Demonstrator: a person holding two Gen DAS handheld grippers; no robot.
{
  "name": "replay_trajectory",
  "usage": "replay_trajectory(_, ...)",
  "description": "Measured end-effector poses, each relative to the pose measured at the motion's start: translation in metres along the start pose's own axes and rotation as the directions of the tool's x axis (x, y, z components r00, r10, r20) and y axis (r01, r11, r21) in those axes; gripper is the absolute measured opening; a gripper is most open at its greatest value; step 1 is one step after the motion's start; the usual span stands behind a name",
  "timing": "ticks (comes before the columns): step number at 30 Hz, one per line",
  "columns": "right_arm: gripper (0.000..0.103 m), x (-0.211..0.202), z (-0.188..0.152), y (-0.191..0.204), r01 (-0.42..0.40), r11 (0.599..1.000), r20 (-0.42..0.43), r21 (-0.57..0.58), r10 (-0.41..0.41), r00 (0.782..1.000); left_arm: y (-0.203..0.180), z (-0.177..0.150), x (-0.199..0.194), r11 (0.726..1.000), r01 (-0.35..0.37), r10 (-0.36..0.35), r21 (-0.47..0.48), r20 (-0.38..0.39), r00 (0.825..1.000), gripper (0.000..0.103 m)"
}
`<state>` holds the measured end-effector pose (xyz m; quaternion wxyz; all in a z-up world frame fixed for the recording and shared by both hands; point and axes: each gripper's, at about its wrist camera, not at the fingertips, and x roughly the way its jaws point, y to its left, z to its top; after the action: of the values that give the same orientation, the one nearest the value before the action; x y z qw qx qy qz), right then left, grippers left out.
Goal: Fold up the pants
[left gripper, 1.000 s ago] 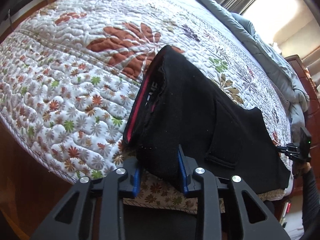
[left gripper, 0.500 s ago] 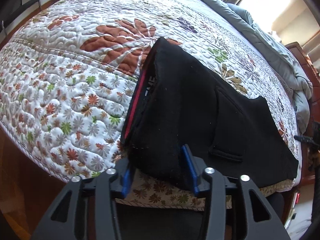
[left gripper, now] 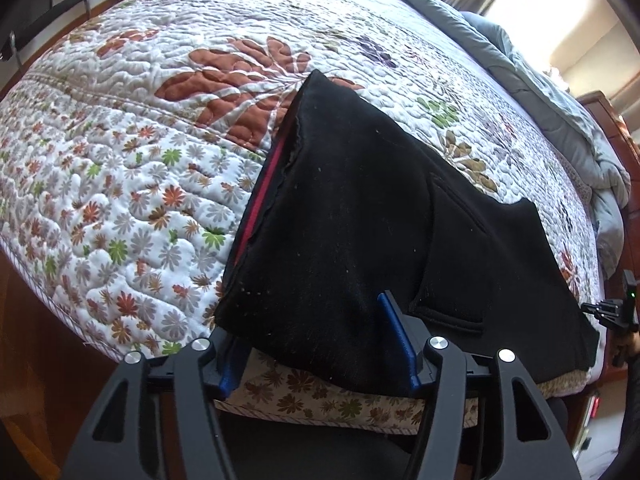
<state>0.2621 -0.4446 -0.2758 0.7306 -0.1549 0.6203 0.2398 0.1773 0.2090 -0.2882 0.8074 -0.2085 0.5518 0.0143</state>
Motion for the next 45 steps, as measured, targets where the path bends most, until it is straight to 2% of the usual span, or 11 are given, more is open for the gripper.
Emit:
replay_trajectory(5, 0.04, -0.045, -0.046, -0.057, -0.078, 0.966, 0.139, 0.247, 0.044, 0.989, -0.003, -0.005, 0.0, 0.999, 0.009, -0.008, -0.031, 0.034, 0.999, 0.07)
replay_trajectory(9, 0.04, -0.041, -0.091, -0.076, 0.003, 0.956, 0.077, 0.293, -0.026, 0.997, -0.013, -0.007, 0.005, 0.999, -0.025, 0.027, -0.038, 0.05, 0.998, 0.075)
replay_trajectory(16, 0.039, -0.005, -0.075, -0.046, 0.063, 0.989, -0.01, 0.132, -0.063, 0.998, -0.007, -0.008, 0.006, 0.997, -0.016, 0.02, -0.076, 0.046, 0.999, 0.076)
replay_trajectory(18, 0.027, -0.002, -0.071, -0.047, 0.069, 0.992, -0.036, 0.104, -0.065, 0.997, -0.007, -0.009, 0.006, 0.997, -0.021, 0.024, -0.076, 0.045, 0.999, 0.077)
replay_trajectory(24, 0.023, -0.009, -0.069, -0.053, 0.084, 0.987, 0.007, 0.137, -0.086, 0.996, -0.005, -0.011, 0.008, 0.996, -0.022, 0.025, -0.089, 0.033, 0.999, 0.078)
replay_trajectory(26, 0.024, -0.03, -0.084, -0.068, -0.003, 0.969, 0.093, 0.247, -0.02, 0.995, -0.005, -0.012, 0.008, 0.996, -0.021, 0.023, -0.087, 0.031, 0.999, 0.078)
replay_trajectory(28, 0.039, -0.06, -0.122, -0.092, -0.108, 0.903, 0.228, 0.415, 0.012, 0.974, -0.004, -0.012, 0.008, 0.996, -0.018, 0.021, -0.085, 0.03, 0.999, 0.079)
replay_trajectory(30, 0.052, -0.085, -0.177, -0.113, -0.187, 0.786, 0.357, 0.589, -0.045, 0.933, -0.004, -0.013, 0.009, 0.996, -0.017, 0.019, -0.088, 0.03, 0.999, 0.079)
replay_trajectory(36, 0.056, -0.085, -0.352, -0.113, -0.565, 0.275, 0.622, 0.778, -0.211, 0.754, -0.009, -0.016, 0.011, 0.996, -0.04, 0.042, -0.074, 0.029, 0.999, 0.08)
replay_trajectory(40, 0.057, -0.043, -0.392, -0.095, -0.684, 0.106, 0.687, 0.722, -0.234, 0.688, -0.015, -0.016, 0.014, 0.996, -0.071, 0.072, -0.051, 0.023, 0.997, 0.081)
replay_trajectory(45, 0.06, -0.019, -0.39, -0.097, -0.759, 0.035, 0.74, 0.65, -0.252, 0.623, -0.018, -0.017, 0.015, 0.995, -0.086, 0.087, -0.041, 0.024, 0.996, 0.081)
